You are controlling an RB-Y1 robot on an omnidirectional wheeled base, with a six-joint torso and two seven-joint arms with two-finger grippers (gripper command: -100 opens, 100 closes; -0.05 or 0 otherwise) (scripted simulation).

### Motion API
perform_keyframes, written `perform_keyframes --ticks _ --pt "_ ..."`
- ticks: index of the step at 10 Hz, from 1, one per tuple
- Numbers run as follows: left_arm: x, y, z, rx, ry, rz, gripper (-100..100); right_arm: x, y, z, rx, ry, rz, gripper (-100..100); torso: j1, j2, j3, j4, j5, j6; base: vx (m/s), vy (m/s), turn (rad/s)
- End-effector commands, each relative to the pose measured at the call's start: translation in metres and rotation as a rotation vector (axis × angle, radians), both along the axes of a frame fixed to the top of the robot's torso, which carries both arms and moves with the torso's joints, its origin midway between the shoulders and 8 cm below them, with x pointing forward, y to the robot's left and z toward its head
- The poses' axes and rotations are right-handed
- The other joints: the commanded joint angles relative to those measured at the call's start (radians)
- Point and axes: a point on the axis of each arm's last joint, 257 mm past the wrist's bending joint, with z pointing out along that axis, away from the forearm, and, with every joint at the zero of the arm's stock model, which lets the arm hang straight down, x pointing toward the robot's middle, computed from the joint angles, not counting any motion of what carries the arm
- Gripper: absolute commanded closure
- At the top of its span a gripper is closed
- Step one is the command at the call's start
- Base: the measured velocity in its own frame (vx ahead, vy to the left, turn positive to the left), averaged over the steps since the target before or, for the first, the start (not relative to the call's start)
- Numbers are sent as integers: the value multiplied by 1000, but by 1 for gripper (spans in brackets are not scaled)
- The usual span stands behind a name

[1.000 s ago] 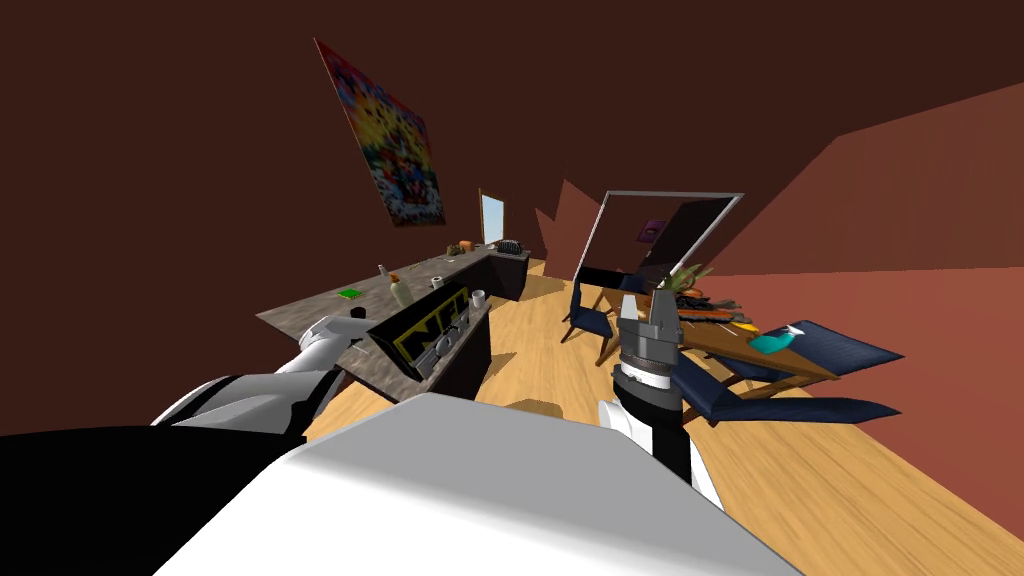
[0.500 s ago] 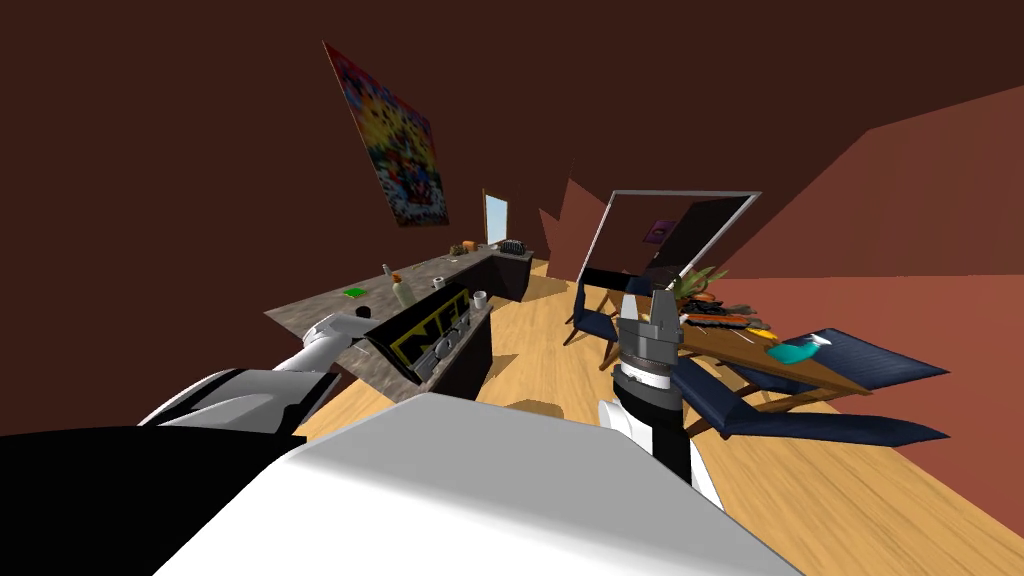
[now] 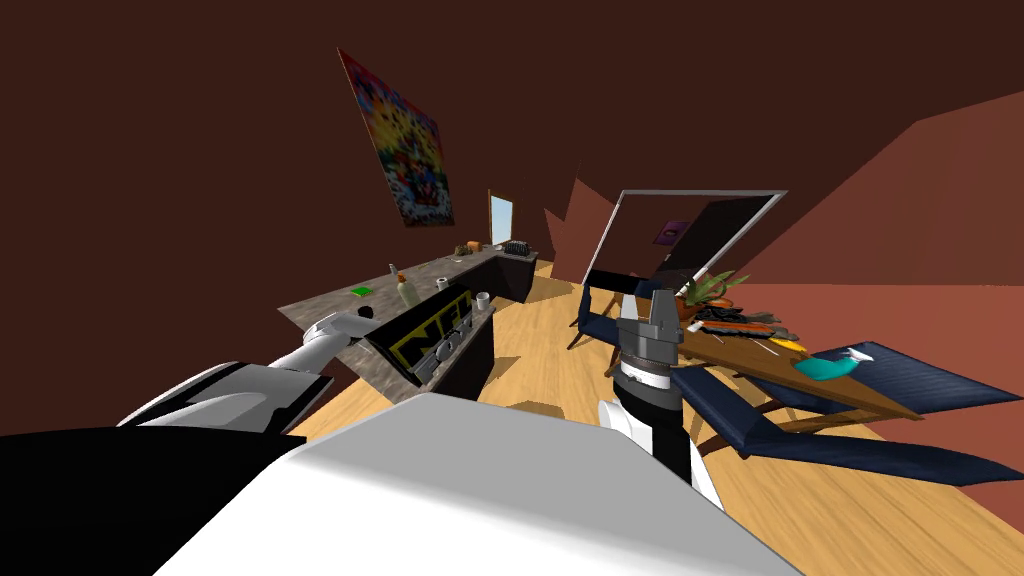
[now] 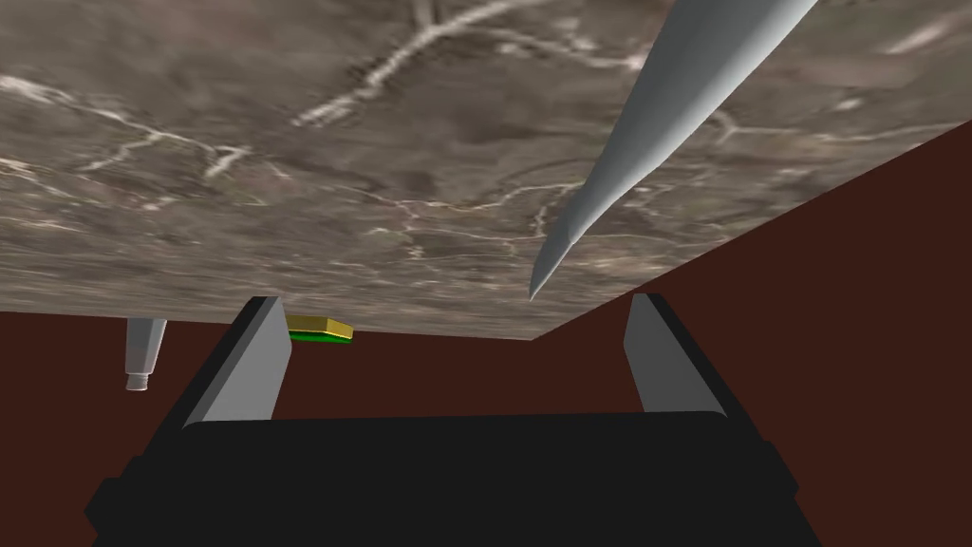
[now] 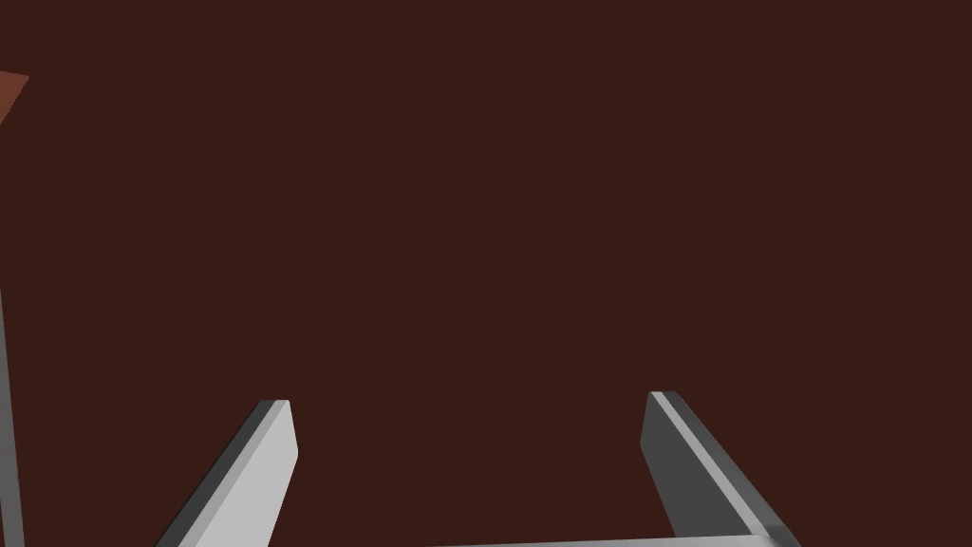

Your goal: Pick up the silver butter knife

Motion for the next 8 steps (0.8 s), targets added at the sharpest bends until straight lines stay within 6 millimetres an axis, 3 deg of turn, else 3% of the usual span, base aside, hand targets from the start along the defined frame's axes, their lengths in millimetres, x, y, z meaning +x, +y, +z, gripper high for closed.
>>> perform_keyframes --ticks 1,2,7,8 --pt "1 -4 -6 5 22 -20 -100 0 0 0 0 0 0 0 0 0 0 0 0 0 23 -6 -4" --pt "4 0 1 -3 -16 -9 -100 0 0 0 0 0 0 0 0 1 0 0 0 0 35 -25 98" --pt "3 -8 -12 0 29 -52 -100 0 0 0 0 0 0 0 -1 1 1 0 0 0 20 -19 59" --pt "4 -3 -6 -9 -7 -36 -100 0 0 0 0 0 0 0 -1 2 1 0 0 0 28 -29 94"
